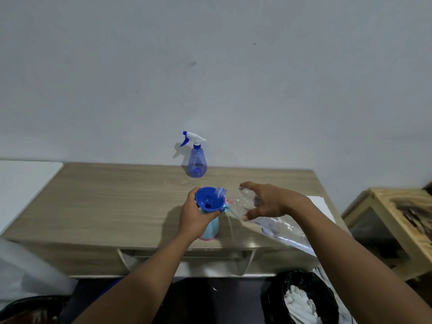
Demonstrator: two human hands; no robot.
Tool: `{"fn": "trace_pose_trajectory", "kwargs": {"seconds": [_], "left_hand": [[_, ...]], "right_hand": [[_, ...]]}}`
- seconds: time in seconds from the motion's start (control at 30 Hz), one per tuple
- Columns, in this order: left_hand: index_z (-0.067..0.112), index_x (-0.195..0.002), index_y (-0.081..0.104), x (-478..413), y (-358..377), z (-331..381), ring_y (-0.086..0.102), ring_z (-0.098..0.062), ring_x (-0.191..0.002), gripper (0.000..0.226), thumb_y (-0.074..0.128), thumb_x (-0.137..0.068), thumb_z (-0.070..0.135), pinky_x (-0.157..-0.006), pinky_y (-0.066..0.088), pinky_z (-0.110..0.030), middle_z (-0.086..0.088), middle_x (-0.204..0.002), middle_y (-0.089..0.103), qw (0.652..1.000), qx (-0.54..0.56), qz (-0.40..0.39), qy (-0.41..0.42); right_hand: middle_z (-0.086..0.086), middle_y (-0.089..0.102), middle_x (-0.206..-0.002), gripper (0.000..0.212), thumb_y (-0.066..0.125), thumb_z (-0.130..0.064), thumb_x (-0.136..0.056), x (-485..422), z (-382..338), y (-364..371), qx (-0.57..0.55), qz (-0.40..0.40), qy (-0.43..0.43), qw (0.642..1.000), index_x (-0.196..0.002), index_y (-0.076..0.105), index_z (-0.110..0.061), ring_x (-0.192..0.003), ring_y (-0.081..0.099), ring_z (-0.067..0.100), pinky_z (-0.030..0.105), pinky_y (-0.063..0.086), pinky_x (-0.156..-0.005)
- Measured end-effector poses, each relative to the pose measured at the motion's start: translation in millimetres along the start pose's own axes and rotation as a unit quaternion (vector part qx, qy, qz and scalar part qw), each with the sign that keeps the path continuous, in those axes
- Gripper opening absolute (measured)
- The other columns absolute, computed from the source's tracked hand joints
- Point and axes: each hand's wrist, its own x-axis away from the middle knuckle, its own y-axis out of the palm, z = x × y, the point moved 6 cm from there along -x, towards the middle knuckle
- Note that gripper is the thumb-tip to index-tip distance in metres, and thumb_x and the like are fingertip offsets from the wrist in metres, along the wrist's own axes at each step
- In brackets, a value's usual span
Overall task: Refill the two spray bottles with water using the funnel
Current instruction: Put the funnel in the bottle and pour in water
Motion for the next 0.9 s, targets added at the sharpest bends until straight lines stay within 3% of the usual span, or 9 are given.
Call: {"fn": "trace_pose_trajectory", "kwargs": {"seconds": [0.23,0.5,0.9], "left_hand": [[0.027,-0.125,0.050,1.2,-1.5,2.6,0.061,-0.006,-0.103,0.083,0.095,-0.055,0.030,-0.087,0.052,-0.027,0.020,-0.110,0.062,1.000,0.004,0.003,0.003],[0.032,-0.123,0.048,1.3,-2.2,5.3,0.061,-0.005,-0.102,0.082,0.095,-0.055,0.032,-0.084,0.050,-0.022,0.022,-0.108,0.060,1.000,0.006,0.006,-0.001],[0.029,-0.126,0.046,0.9,-1.0,4.0,0.058,-0.008,-0.106,0.083,0.094,-0.057,0.031,-0.089,0.051,-0.027,0.017,-0.112,0.059,1.000,0.003,0.002,-0.003]], "right_hand": [[0.000,0.058,-0.137,0.095,0.082,-0.053,-0.072,2.0,-4.4,-4.4,0.019,-0.009,0.007,1.000,-0.150,0.029,-0.036,-0.117,0.057,0.022,0.036,0.043,-0.093],[0.000,0.050,-0.147,0.098,0.081,-0.053,-0.072,0.1,-6.3,-5.7,0.051,-0.024,0.016,0.998,-0.152,0.025,-0.037,-0.124,0.054,0.025,0.041,0.044,-0.099],[-0.001,0.048,-0.150,0.099,0.081,-0.056,-0.071,-3.0,-1.8,-5.2,0.076,-0.029,0.019,0.997,-0.151,0.024,-0.039,-0.123,0.055,0.025,0.042,0.046,-0.098]]}}
